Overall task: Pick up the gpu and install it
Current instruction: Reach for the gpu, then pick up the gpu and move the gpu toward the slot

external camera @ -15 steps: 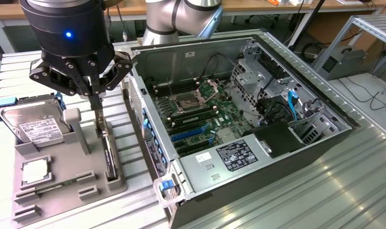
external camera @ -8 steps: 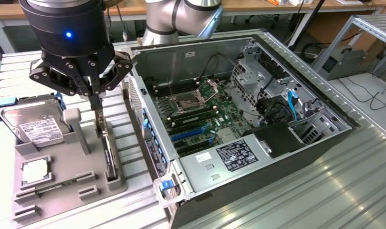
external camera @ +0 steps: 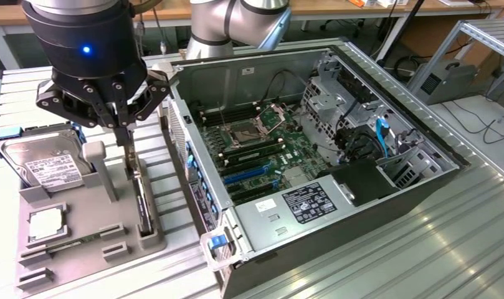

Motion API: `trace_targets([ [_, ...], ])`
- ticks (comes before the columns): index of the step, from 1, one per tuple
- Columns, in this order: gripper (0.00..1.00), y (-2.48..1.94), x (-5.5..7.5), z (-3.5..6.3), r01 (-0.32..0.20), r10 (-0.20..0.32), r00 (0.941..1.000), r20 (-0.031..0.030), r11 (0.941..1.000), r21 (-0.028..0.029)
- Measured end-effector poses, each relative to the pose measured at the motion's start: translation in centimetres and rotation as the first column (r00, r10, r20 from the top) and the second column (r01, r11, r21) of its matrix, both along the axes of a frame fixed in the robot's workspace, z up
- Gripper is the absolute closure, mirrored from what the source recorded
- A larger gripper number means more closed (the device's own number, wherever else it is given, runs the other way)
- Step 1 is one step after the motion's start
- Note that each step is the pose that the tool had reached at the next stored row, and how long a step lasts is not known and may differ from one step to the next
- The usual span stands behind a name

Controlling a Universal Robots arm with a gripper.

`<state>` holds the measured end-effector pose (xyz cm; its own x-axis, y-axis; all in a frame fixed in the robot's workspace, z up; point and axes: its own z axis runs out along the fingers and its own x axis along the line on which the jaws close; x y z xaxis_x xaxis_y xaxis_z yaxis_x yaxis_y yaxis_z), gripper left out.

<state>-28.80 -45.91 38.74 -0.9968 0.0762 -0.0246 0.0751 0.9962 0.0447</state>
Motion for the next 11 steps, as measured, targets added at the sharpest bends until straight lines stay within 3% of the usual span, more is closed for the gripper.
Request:
trace_targets([
  [11,0.89,0.00,-0.13,-0.22,0.000,0.000,1.0000,-0.0002,1.0000,-0.0002],
])
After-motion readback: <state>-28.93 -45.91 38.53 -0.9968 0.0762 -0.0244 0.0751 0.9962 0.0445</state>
